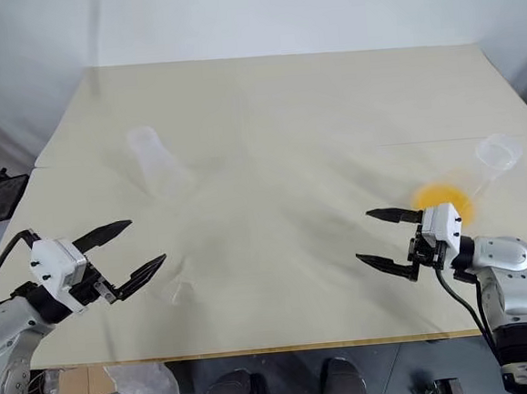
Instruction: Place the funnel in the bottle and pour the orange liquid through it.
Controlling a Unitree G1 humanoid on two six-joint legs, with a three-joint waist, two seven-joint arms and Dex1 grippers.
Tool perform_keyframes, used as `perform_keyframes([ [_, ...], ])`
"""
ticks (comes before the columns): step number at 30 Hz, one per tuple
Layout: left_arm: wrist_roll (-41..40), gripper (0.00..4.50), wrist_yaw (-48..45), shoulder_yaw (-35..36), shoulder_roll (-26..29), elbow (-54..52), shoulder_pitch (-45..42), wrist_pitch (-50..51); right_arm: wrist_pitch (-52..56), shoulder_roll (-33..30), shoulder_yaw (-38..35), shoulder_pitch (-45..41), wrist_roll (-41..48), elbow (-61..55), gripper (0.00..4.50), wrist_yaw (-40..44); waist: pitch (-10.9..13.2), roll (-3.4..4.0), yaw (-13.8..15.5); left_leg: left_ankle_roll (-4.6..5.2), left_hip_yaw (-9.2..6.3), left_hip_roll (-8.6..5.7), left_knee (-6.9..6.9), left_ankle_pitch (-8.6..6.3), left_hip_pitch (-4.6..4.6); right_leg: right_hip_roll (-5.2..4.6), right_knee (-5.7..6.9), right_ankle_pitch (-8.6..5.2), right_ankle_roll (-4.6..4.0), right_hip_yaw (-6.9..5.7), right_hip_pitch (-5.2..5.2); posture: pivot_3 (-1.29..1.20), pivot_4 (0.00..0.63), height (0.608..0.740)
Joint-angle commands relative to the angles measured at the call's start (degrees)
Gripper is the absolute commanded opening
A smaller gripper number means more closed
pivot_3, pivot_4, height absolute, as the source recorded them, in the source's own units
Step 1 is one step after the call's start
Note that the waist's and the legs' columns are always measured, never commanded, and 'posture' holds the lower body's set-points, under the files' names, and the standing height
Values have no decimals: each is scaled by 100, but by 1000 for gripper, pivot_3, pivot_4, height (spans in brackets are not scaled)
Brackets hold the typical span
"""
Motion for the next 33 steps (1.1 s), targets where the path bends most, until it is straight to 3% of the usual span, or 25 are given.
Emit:
perform_keyframes([
  [1,20,4500,95,189,-11,-230,66,-43,-24,38,-96,-35,56,-79,4483,-17,0,0,2,0,0,0,0,0,0,0,0,0,0,0,0,0,150,740],
  [6,-57,4500,309,274,-220,-239,115,-30,84,152,-22,-83,92,-176,4483,-94,0,0,2,0,-1,0,0,0,0,0,0,0,0,0,1,0,150,740],
  [10,-582,4500,574,777,-750,-271,483,38,515,496,112,-322,266,-568,4483,-417,0,0,-32,0,1,6,0,0,0,0,1,0,0,2,-1,0,150,740],
  [16,-491,4500,1611,1589,-1905,77,1086,-434,1112,1173,330,-837,404,-1063,4483,-1125,1,1,-44,-2,-1,11,2,0,1,0,5,0,0,-1,-1,0,150,740],
  [20,-578,4500,1682,1659,-2244,50,1368,-516,1169,1356,442,-1118,168,-1027,4483,-1388,2,-4,34,-1,-6,6,7,-1,-3,-3,7,0,0,-1,-1,0,150,740],
  [25,-716,4500,1702,1422,-2174,-85,1207,-319,1019,1427,525,-1243,33,-878,4483,-1389,-1,-8,121,8,-10,-1,13,-6,-6,-7,5,0,0,2,1,0,150,740],
  [33,-883,4500,1904,651,-1280,138,-499,898,988,1455,571,-1141,-22,-914,4483,-1269,-1,-8,98,5,-8,-6,19,-6,-5,-2,20,0,0,-2,0,0,150,740],
])
